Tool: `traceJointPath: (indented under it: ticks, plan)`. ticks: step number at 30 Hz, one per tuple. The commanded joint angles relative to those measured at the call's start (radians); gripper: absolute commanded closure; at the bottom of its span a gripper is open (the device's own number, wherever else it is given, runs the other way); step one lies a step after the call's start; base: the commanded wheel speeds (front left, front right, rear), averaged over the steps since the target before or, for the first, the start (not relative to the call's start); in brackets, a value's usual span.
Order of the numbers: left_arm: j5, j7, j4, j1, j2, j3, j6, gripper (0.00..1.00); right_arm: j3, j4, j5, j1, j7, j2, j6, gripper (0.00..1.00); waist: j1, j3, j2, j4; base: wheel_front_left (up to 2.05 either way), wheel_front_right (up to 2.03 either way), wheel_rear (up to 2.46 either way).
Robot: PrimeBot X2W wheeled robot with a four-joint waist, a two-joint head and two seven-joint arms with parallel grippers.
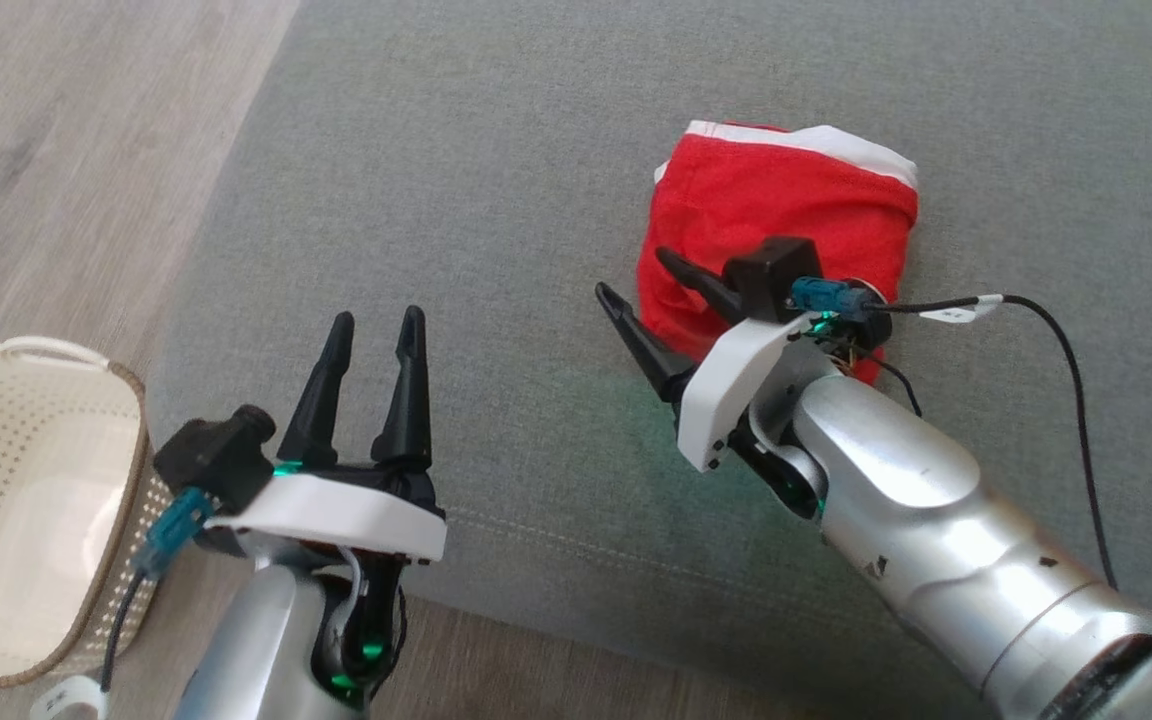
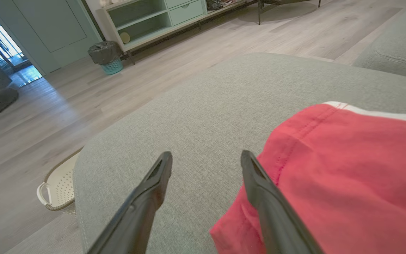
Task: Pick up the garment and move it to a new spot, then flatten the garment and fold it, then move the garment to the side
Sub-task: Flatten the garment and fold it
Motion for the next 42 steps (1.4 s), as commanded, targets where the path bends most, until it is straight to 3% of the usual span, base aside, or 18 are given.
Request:
traceJointPath:
  ticks: [1,5,9,18,24,28,42]
  plan:
    - [-0.001,-0.005,-0.03,-0.022,0.011,0.04,0.006,0.0,0.006,-0.032,0.011,-0.022,-0.008,0.026,0.0,0.0,0.0,-0.003,0.0,-0.007,0.0,0.0,0.0]
    - [0.006,-0.005,-0.03,-0.018,0.011,0.048,0.005,0.0,-0.023,-0.044,0.021,-0.035,-0.026,0.003,0.0,0.0,0.0,-0.012,0.0,-0.032,0.0,0.0,0.0]
    - [0.011,-0.005,-0.036,-0.02,0.011,0.058,0.005,0.0,-0.119,-0.057,-0.006,-0.038,-0.04,-0.045,0.0,0.0,0.0,-0.027,0.0,-0.066,0.0,0.0,0.0]
    - [0.024,-0.005,-0.064,-0.022,0.011,0.079,0.002,0.0,-0.466,-0.27,-0.305,0.11,-0.042,-0.131,0.0,0.0,0.0,-0.041,0.0,-0.148,0.0,0.0,0.0]
    - [0.03,-0.005,-0.078,-0.023,0.011,0.091,-0.001,0.0,-0.647,-0.459,-0.479,0.289,-0.043,-0.09,0.0,0.0,0.0,-0.044,0.0,-0.188,0.0,0.0,0.0]
    - [0.034,-0.005,-0.082,-0.019,0.011,0.1,-0.004,0.0,-0.718,-0.537,-0.533,0.398,-0.043,-0.039,0.0,0.0,0.0,-0.049,0.0,-0.208,0.0,0.0,0.0]
    - [0.053,-0.005,-0.087,0.007,0.011,0.117,-0.017,0.0,-0.804,-0.643,-0.587,0.526,-0.043,0.022,0.0,0.0,0.0,-0.048,0.0,-0.234,0.0,0.0,0.0]
